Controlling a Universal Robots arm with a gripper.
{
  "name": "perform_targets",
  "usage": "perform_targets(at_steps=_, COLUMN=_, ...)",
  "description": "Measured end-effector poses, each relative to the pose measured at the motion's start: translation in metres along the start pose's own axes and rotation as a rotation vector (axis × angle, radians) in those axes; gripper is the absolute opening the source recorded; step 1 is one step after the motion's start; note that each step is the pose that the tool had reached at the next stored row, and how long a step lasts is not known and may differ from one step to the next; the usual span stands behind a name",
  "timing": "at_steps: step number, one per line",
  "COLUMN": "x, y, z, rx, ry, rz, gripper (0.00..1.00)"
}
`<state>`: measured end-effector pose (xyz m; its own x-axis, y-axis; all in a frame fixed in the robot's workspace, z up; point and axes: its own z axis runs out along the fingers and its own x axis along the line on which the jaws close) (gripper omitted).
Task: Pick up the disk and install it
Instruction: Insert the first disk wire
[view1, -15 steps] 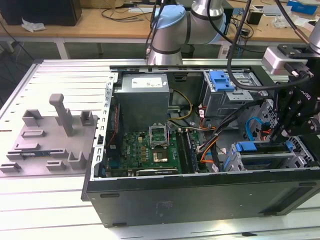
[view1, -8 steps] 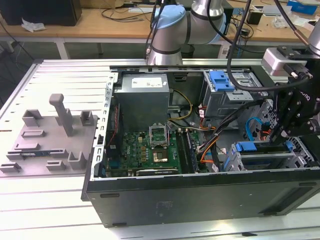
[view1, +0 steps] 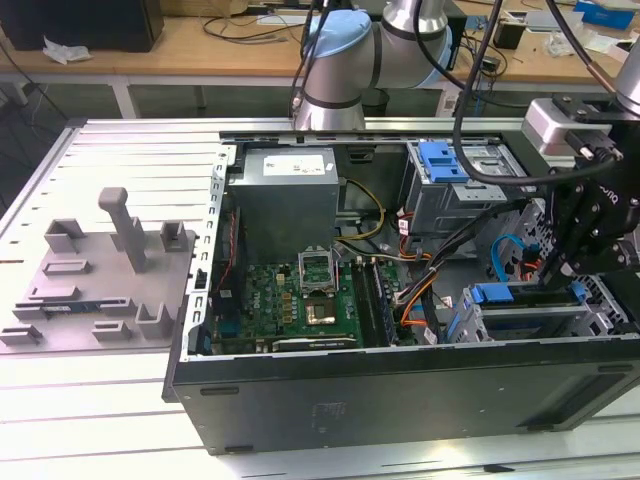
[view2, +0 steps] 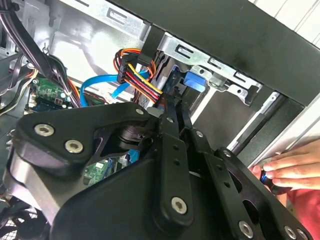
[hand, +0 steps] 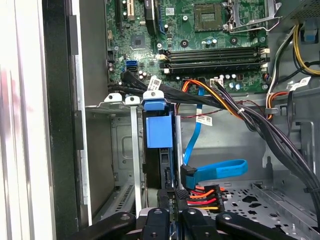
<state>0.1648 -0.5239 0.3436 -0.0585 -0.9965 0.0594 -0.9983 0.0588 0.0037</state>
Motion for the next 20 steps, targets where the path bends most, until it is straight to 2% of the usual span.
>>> perform_targets(at_steps=9, x=-0.0003, y=-0.0012, z=0.0042, rx=0.0, ry=0.0001, rz=0.0, gripper=0.16)
perform_targets(at_steps=15, x=-0.0006, y=-0.0013, z=0.0118, rx=0.0, ry=0.0, rz=0.0, gripper=0.16)
perform_targets(at_steps=18, x=-0.0006, y=-0.0012, z=0.0103, rx=0.0, ry=-0.0018, rz=0.0, gripper=0.18)
perform_targets(at_steps=20, x=0.0002, y=-0.0004, z=-0.0013, rx=-0.0001, ry=-0.0005, rz=0.0, gripper=0.29)
